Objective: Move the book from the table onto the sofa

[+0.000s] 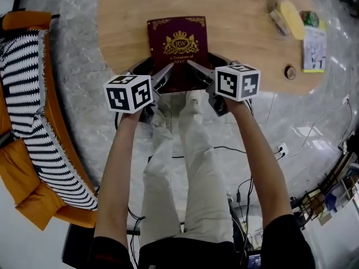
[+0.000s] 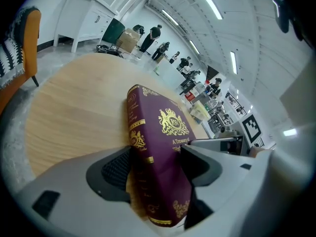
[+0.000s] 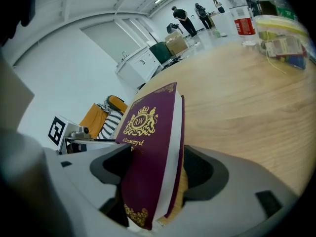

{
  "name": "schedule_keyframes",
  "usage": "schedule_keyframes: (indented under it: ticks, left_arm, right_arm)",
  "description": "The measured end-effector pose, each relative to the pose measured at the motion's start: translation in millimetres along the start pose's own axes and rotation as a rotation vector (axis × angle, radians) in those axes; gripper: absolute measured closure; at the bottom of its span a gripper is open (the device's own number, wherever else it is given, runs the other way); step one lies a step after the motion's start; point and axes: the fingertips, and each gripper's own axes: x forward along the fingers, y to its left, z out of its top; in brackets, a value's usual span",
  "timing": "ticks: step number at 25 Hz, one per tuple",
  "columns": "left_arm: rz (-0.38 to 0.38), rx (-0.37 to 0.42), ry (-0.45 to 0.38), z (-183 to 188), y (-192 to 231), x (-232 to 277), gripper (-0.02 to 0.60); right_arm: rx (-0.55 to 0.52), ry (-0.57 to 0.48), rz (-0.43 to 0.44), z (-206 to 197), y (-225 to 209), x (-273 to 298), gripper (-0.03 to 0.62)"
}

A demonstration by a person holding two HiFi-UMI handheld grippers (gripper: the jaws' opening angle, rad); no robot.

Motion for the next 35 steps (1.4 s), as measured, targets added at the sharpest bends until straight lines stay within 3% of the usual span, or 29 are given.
schedule_keyframes:
  ticks: [11, 13, 26, 35]
  left_arm:
    - [0.001, -0.002, -0.014, -0.1, 0.9, 1.2, 0.267]
    - [0.009, -0.004, -0.007, 0.1, 1.4, 0.6, 0.267]
    - [0.026, -0.008, -0.023, 1.6, 0.9, -2.9, 0.287]
    - [0.034, 0.026, -0.034, 6.7, -5.8, -12.4, 0.287]
  right_arm:
    - [-0.004, 0.0, 0.008, 0.2, 0.8, 1.6, 0.264]
    - [-0.005, -0.001, 0.008, -0.3, 2.6, 1.3, 0.298]
    - [-0.021, -0.003, -0.006, 2.7, 4.3, -1.5, 0.321]
    - [-0.045, -0.006, 0.003, 6.0, 13.5, -8.2, 0.321]
